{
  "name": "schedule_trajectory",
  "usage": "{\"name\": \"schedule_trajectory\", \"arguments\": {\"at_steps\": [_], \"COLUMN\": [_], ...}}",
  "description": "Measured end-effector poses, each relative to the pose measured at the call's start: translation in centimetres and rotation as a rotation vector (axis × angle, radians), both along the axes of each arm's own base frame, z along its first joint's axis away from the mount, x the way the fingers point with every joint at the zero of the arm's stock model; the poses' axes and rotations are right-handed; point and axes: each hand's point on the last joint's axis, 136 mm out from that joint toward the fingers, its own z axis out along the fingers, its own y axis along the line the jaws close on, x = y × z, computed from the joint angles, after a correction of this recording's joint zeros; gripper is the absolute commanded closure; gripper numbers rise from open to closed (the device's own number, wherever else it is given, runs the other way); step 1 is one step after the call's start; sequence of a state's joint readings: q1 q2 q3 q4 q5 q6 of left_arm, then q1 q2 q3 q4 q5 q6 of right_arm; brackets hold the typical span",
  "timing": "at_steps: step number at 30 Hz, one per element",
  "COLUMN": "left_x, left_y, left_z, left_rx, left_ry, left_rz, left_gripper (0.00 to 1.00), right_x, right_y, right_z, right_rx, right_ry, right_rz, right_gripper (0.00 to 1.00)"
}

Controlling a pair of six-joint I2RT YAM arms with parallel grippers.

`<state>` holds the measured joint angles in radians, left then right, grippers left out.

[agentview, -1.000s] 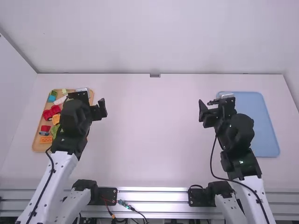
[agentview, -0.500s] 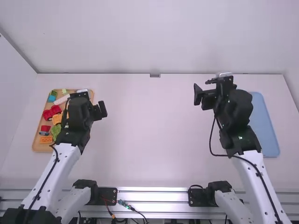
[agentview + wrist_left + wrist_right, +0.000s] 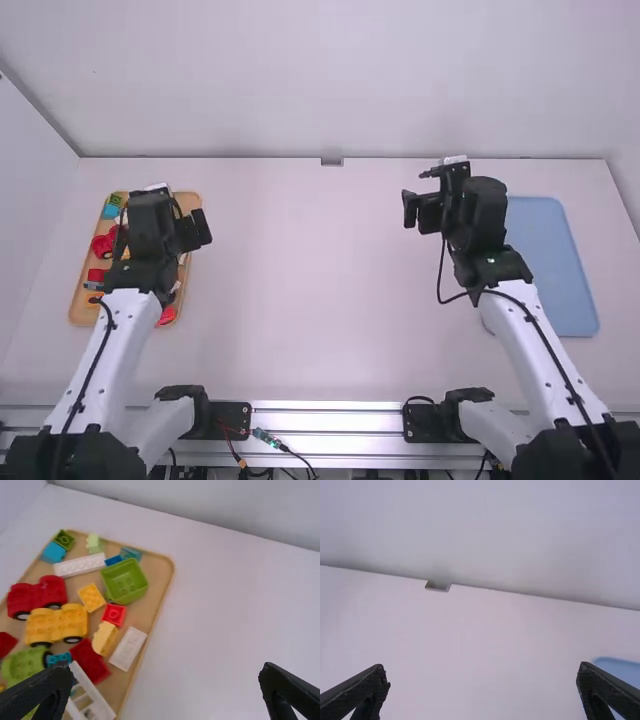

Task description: Assemble lego blocks to make yellow taxi

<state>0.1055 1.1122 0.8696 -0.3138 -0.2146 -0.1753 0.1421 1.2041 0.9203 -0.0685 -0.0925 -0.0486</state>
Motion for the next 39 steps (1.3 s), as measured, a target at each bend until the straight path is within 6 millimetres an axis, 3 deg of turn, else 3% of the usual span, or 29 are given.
{"name": "schedule_trajectory", "arguments": {"at_steps": [4, 8, 19, 24, 29, 39], "left_x": [1.3, 2.0, 3.1, 3.1, 3.1, 4.1], "left_y": [0.9, 2.2, 12.3, 15.3, 16.5, 19.4], "left_z": [1.1, 0.6, -2.4, -3.8, -5.8, -9.0], "left_rx": [0.057, 0.102, 0.08, 0.032, 0.075, 0.266], "left_ry": [0.052, 0.119, 0.432, 0.554, 0.615, 0.646], "left_rz": [-0.034, -0.017, -0.003, -0.177, -0.403, -0.608], "left_gripper": [0.01, 0.01, 0.01, 0.01, 0.01, 0.01], "right_x": [0.9, 1.6, 2.9, 3.0, 3.1, 3.0], "right_y": [0.2, 0.3, -1.4, -2.4, -2.3, 0.4], "right_z": [-0.9, -1.7, -6.3, -6.3, -6.1, -5.7], "right_rx": [-0.011, -0.029, -0.046, -0.042, -0.038, -0.039], "right_ry": [0.039, 0.056, 0.171, 0.173, 0.164, 0.14], "right_rz": [0.008, 0.017, -0.016, -0.041, -0.041, 0.022], "right_gripper": [0.01, 0.01, 0.01, 0.01, 0.01, 0.01]}}
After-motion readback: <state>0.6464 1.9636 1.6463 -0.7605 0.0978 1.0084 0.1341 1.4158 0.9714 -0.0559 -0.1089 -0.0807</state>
